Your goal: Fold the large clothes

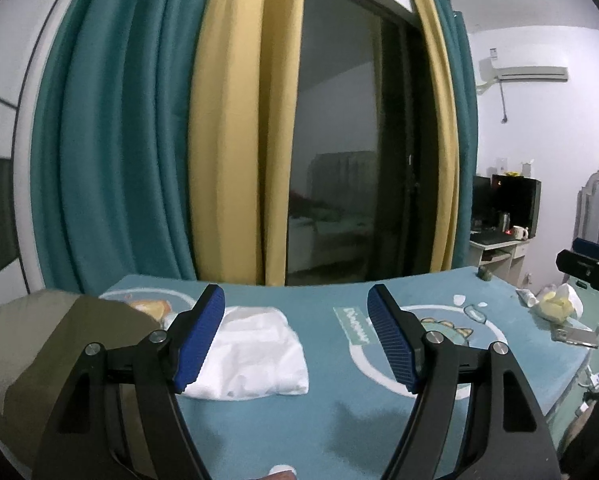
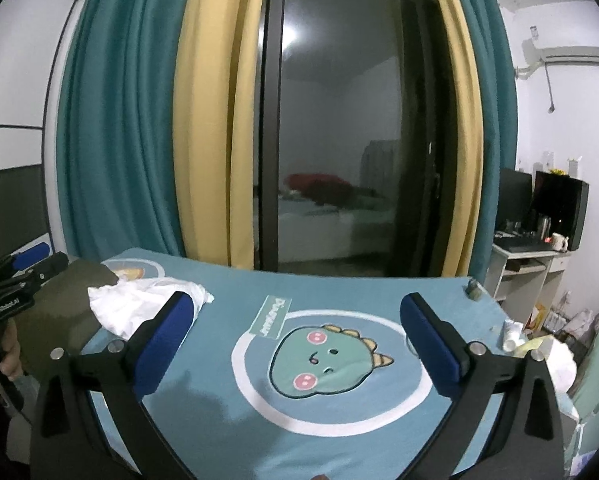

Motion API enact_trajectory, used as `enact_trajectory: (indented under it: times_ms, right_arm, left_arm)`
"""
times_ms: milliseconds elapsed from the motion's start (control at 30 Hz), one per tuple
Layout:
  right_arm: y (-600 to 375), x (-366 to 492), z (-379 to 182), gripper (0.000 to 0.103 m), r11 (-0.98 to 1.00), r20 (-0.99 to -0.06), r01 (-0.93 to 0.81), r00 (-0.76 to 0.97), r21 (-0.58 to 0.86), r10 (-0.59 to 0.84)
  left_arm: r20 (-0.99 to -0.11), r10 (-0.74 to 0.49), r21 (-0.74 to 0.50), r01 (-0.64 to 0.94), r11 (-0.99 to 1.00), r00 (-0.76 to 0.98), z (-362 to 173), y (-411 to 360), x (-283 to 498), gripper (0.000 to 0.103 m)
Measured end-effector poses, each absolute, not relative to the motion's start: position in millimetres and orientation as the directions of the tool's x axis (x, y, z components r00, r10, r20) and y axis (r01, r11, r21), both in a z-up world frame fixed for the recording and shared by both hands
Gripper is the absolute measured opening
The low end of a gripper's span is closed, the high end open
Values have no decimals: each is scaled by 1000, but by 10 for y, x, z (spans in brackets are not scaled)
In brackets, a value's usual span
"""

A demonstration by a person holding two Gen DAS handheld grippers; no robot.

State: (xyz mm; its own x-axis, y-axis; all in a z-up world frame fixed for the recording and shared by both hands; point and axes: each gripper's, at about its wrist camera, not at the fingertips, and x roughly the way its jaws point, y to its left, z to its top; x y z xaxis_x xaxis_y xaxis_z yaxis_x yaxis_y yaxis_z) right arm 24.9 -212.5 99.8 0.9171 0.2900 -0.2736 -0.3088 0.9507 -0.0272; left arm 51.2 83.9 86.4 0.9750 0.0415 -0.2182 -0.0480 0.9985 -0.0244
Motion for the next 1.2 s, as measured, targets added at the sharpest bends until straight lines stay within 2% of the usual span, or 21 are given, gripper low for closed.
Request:
enact_trajectory:
  times_ms: [300, 667, 1200]
  right_arm:
    - [-2009, 445, 787, 102, 950, -348, -312, 891, -6, 291]
    - [-1931, 504, 738, 102, 945, -378, -327, 876, -8, 300]
    - [-1984, 478, 730, 102, 943, -372, -332, 875, 3, 309]
  left_arm:
    - [-258, 49, -69, -69, 995, 965, 741, 1028, 598, 77]
    - [-276, 43, -72, -65, 995, 960, 739, 1006, 622, 77]
    - [-285, 32, -67, -53, 996, 958, 777, 960, 606, 77]
